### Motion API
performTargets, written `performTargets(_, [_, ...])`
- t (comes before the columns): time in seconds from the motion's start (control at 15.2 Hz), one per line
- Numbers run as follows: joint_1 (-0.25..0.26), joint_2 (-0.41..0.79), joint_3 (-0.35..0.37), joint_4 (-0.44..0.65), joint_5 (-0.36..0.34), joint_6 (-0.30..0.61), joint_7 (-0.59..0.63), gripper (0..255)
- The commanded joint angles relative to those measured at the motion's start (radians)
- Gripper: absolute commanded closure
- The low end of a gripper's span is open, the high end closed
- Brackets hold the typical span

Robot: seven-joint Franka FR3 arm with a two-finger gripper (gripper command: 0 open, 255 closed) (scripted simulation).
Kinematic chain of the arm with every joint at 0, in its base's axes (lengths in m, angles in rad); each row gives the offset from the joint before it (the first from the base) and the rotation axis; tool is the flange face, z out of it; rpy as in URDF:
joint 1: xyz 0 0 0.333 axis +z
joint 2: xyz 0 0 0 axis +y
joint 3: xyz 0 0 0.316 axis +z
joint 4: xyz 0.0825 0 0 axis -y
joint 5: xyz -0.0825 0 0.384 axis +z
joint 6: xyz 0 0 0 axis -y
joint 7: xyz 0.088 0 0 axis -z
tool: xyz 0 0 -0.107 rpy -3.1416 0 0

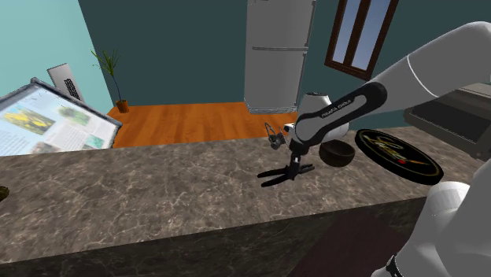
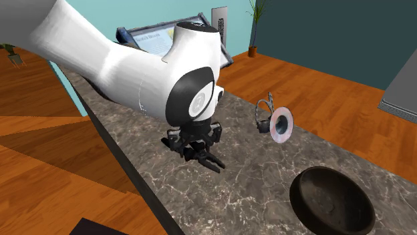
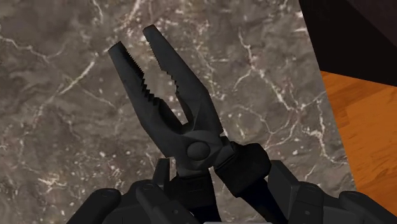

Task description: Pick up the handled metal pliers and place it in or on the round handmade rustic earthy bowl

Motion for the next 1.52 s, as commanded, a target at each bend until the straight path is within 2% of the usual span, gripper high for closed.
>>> performTargets(0.0, [-0.003, -0.022, 0.002, 0.012, -0.016, -0.031, 0.014, 255])
performTargets(0.99, [-0.021, -0.156, 0.027, 0.099, -0.087, -0.243, 0.080, 255])
performTargets(1.45, [-0.093, -0.136, -0.096, 0.143, -0.103, -0.275, -0.103, 255])
